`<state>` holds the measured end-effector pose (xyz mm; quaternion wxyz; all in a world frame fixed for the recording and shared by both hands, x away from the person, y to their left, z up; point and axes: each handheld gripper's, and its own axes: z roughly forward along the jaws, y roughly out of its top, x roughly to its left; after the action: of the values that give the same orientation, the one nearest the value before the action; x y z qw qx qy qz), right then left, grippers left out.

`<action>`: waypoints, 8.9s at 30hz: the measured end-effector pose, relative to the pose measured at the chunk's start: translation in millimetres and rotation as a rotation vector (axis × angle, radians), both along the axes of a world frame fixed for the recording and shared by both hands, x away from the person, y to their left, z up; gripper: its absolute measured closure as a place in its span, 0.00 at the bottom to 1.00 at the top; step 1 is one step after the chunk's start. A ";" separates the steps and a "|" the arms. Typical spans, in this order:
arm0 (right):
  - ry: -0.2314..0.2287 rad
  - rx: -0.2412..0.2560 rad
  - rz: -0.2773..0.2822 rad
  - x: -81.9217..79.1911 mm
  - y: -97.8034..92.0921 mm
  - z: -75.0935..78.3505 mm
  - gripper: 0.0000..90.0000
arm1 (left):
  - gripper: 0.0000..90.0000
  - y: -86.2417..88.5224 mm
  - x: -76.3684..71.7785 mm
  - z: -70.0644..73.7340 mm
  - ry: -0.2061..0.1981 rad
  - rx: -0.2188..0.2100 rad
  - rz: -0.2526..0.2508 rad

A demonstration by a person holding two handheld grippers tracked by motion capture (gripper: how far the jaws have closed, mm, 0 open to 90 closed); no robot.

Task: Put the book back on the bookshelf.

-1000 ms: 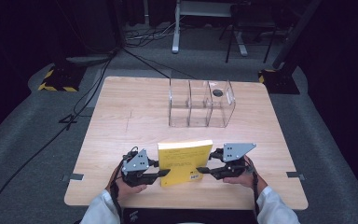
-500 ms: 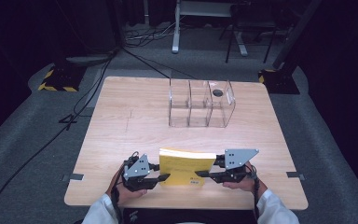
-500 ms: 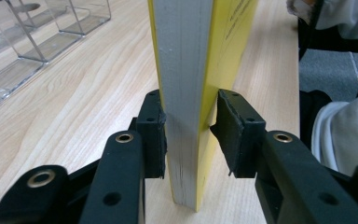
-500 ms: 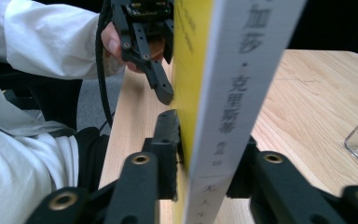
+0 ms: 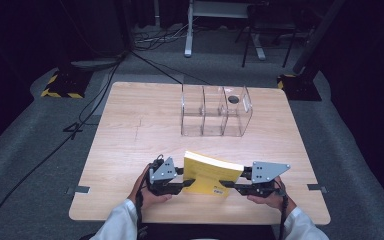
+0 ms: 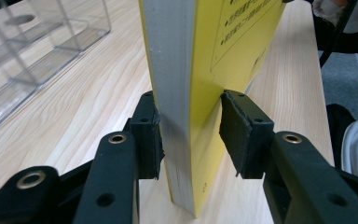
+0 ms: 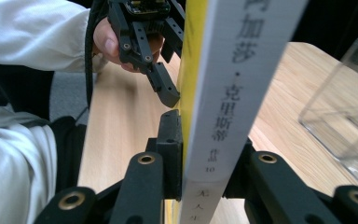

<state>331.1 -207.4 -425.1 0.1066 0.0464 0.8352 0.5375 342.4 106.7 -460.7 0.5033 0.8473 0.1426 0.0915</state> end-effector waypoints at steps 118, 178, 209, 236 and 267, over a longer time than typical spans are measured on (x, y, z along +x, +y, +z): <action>-0.089 0.082 -0.897 160.8 -20.5 47.3 0.85 | 0.19 82.5 -22.9 -43.7 0.175 0.260 0.360; -0.022 0.171 -0.940 177.0 -24.9 31.8 0.74 | 0.19 80.7 -23.6 -43.9 0.171 0.260 0.344; -0.044 0.218 -0.957 200.1 -16.3 31.8 0.85 | 0.19 80.3 -24.0 -44.0 0.171 0.259 0.324; -0.086 0.089 -0.949 158.8 -46.6 52.8 0.67 | 0.19 80.2 -23.8 -43.9 0.173 0.259 0.324; -0.009 -0.124 -0.715 99.4 -83.9 53.3 0.41 | 0.18 80.2 -22.3 -43.9 0.170 0.262 0.318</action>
<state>430.5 -291.2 -371.8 0.2943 0.3267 0.7965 0.4150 320.1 186.9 -504.6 0.3544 0.8769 0.3034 0.1156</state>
